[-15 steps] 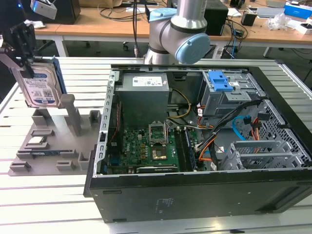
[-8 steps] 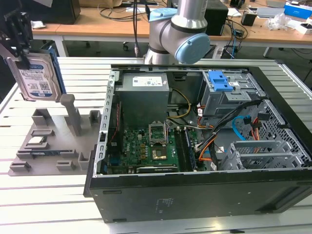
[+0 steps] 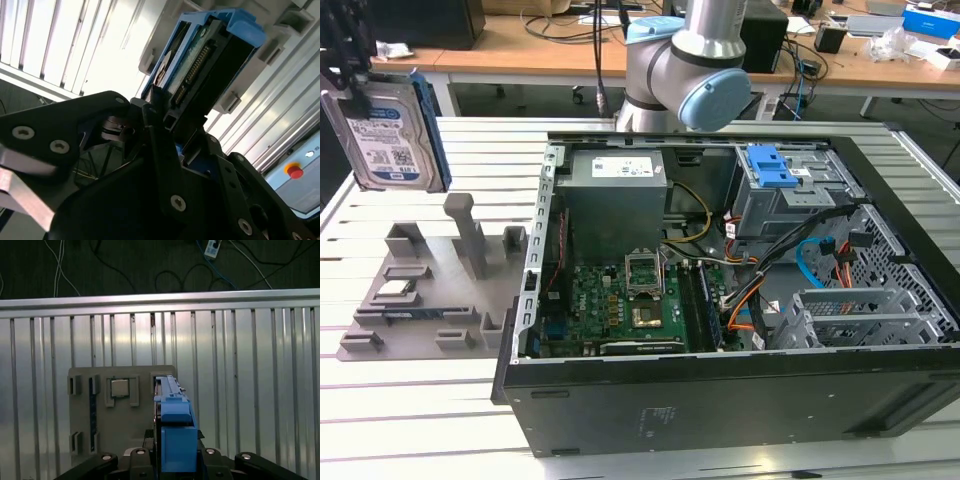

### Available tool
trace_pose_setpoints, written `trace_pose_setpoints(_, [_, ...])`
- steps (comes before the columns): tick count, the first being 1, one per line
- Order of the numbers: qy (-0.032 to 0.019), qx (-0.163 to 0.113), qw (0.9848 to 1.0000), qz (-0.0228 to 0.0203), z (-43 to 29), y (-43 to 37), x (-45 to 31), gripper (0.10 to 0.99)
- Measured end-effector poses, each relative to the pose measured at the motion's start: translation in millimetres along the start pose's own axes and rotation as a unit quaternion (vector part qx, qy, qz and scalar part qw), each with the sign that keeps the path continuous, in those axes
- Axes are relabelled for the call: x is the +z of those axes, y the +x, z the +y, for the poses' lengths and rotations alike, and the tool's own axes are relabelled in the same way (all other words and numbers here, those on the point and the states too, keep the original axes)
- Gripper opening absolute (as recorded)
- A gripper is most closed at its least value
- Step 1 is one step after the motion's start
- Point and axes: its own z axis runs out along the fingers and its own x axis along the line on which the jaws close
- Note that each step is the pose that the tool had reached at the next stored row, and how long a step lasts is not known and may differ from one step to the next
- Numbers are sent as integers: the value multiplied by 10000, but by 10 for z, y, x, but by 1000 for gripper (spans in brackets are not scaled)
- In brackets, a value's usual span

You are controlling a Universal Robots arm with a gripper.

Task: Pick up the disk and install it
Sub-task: 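Pick up the disk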

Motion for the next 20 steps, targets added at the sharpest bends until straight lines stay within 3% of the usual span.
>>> trace_pose_setpoints(3, [0, 0, 10000, 0, 2, -4, -111, 365])
trace_pose_setpoints(7, [0, 0, 10000, 0, 3, -7, -203, 365])
trace_pose_setpoints(9, [0, 0, 10000, 0, 4, -9, -291, 365])
trace_pose_setpoints(20, [0, 0, 10000, 0, 9, -18, -594, 365])
